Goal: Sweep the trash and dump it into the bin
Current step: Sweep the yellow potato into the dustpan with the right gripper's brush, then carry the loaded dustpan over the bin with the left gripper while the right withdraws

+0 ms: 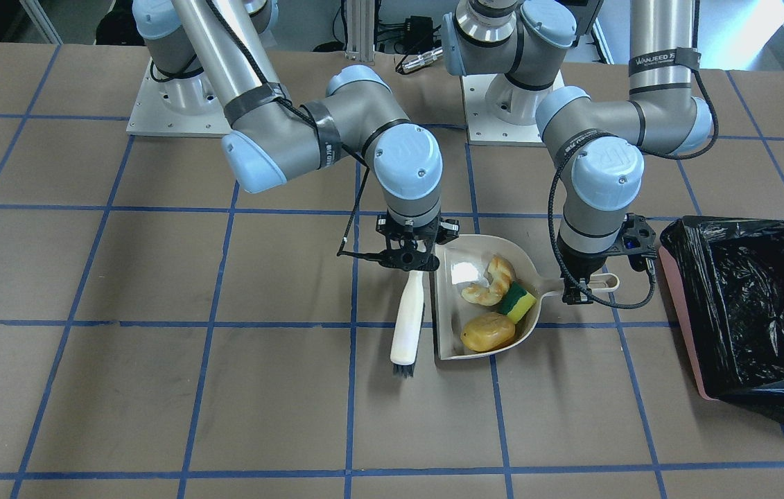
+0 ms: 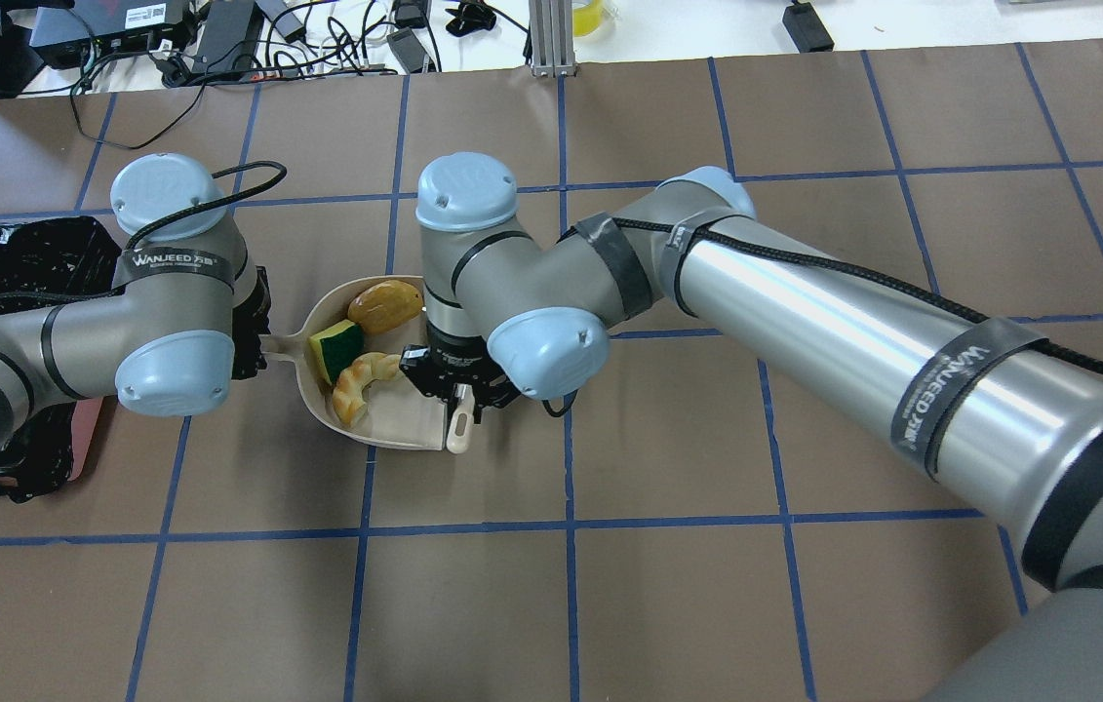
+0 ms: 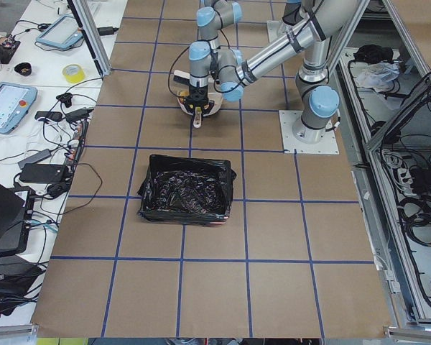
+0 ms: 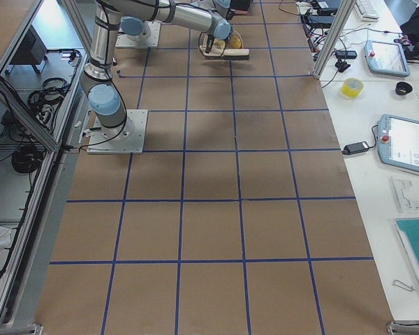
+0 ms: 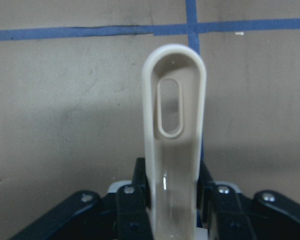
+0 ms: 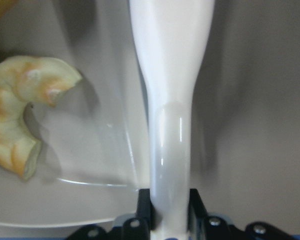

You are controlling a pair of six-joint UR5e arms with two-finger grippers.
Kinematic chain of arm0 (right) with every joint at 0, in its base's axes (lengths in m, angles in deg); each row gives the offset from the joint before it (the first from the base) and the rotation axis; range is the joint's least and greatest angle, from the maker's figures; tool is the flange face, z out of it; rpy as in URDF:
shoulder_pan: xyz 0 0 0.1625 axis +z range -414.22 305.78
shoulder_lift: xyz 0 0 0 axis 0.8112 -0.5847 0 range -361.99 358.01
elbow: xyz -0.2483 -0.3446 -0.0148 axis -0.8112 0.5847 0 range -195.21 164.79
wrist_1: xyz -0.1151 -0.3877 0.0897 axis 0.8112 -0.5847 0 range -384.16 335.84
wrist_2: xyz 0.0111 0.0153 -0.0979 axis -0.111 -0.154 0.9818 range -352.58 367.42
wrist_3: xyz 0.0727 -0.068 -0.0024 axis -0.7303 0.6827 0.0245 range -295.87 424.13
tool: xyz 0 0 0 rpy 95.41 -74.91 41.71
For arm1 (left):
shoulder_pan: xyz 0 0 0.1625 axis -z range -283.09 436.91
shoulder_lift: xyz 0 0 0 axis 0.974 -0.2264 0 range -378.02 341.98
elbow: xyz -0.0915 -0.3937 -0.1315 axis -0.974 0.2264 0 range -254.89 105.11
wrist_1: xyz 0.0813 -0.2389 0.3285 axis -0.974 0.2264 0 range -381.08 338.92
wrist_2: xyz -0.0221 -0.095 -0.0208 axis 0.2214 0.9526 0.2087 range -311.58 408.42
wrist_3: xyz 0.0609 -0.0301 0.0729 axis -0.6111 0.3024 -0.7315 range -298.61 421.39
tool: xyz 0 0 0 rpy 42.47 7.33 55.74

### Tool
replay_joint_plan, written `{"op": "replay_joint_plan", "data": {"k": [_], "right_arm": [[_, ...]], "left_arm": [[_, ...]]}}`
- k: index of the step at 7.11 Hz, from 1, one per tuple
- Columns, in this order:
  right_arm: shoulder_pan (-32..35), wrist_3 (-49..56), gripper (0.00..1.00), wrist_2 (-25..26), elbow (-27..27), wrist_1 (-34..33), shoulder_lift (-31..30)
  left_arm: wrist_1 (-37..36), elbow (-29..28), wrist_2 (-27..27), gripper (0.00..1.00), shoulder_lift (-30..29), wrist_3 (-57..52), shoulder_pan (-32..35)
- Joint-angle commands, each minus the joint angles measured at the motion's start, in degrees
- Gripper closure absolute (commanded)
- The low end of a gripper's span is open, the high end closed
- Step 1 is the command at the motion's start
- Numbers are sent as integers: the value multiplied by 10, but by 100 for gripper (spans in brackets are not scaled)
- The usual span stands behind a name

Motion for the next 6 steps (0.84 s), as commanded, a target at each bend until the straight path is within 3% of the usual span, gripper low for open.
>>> {"op": "replay_joint_plan", "data": {"k": [1, 4, 5, 6], "right_arm": [[-99, 122, 100, 47, 1, 105, -61], [-248, 254, 100, 140, 3, 158, -89], [-299, 282, 100, 179, 3, 160, -91], [-341, 347, 100, 185, -3, 155, -86]], "left_arm": [[67, -48, 29, 100, 2, 1, -4], [154, -155, 33, 100, -1, -5, -19], [157, -174, 55, 100, -4, -9, -46], [161, -194, 103, 100, -9, -20, -90]]}}
